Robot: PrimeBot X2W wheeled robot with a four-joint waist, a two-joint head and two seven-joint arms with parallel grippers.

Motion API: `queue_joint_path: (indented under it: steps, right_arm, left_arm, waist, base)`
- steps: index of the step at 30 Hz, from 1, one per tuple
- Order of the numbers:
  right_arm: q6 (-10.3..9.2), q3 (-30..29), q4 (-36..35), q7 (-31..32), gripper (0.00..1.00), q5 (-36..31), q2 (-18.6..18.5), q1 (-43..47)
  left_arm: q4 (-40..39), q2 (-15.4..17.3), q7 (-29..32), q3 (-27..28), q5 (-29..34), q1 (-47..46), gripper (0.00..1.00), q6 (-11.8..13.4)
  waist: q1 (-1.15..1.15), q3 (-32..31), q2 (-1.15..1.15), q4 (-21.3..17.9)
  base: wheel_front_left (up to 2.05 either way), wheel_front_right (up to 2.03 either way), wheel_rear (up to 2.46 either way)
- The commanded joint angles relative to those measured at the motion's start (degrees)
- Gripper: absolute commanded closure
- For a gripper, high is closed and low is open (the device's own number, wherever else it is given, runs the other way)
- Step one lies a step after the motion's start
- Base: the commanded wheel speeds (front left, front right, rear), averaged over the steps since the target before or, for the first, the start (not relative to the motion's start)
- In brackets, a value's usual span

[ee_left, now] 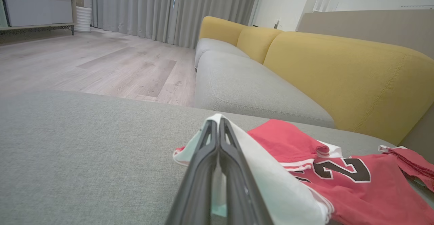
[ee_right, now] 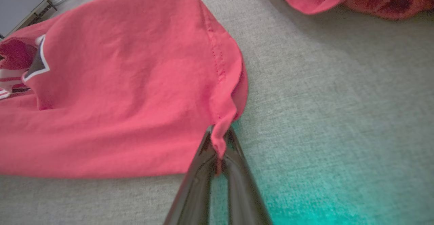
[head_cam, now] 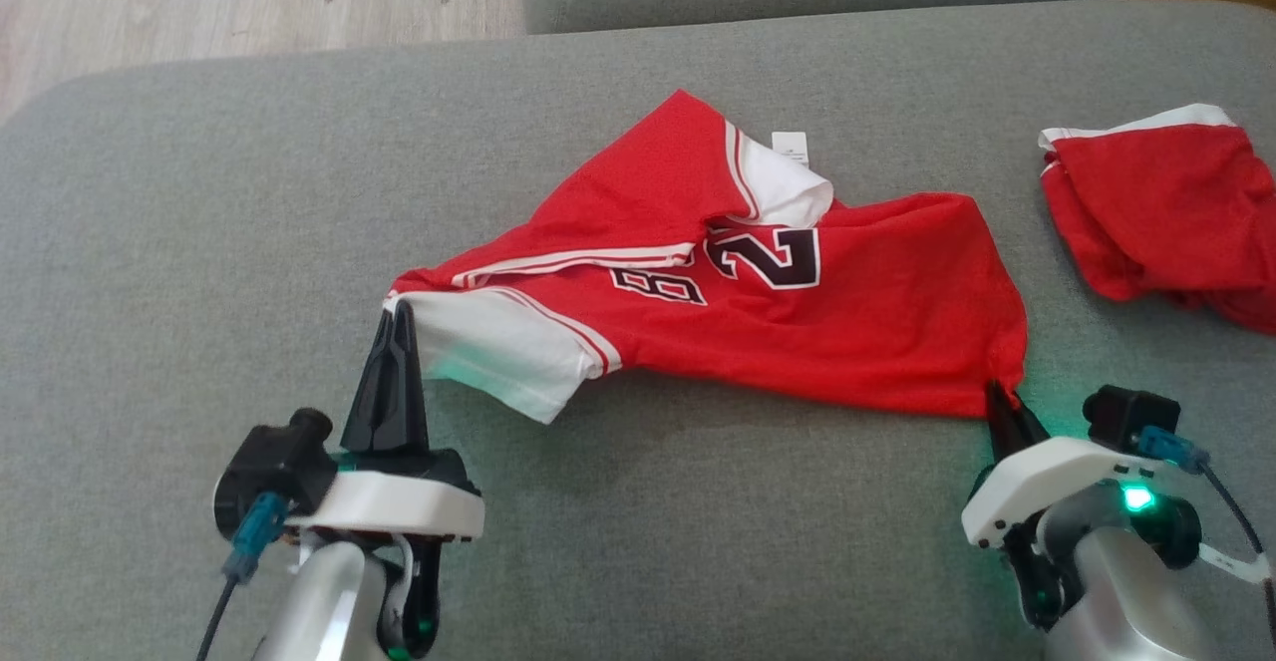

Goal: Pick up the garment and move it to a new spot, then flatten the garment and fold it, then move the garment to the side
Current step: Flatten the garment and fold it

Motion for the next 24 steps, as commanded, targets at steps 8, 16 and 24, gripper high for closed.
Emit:
queue_joint_path:
  steps: [8,16,24]
  right_arm:
    - [-0.04,4.3,-5.1,-6.3,1.0,1.4,0.3,-2.1]
    - [-0.04,7.8,-19.4,-9.1,1.0,0.6,-0.9,-3.3]
    - [-0.04,10.2,-39.0,-6.1,1.0,2.0,-6.7,-8.3]
  left_arm:
    - [-4.1,0.1,-0.7,3.7,0.4,-0.9,1.0,-0.6]
    - [-10.7,0.1,-0.7,5.3,-3.1,-2.8,1.0,-2.5]
    - [-22.7,0.1,2.0,7.7,-11.5,-12.3,1.0,-1.5]
  waist:
    - [0.0,-1.9,0.0,-0.8]
    - [0.0,-4.8,0.0,-2.0]
    - [0.0,-8.4,0.0,-3.1]
  base:
    - [0.0,0.0,0.0]
    - [0.0,0.0,0.0]
    - [0.0,0.0,0.0]
